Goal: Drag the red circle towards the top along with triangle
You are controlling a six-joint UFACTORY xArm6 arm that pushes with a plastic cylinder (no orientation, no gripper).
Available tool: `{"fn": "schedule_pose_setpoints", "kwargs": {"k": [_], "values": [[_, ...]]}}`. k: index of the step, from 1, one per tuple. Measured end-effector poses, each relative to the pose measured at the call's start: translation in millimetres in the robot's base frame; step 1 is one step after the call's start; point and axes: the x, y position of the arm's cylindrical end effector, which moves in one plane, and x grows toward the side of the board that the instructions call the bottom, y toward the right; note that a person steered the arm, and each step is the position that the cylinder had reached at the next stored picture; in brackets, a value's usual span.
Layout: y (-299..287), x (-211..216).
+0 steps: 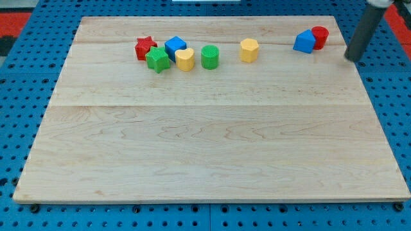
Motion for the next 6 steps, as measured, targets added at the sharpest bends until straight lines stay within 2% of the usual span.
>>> {"fn": "schedule_pose_setpoints", "kwargs": {"k": [1,2,3,4,5,6], "values": [[-86,-25],[-140,-61],[-100,-23],[-90,-4],[-162,-11],[-200,-23]]}}
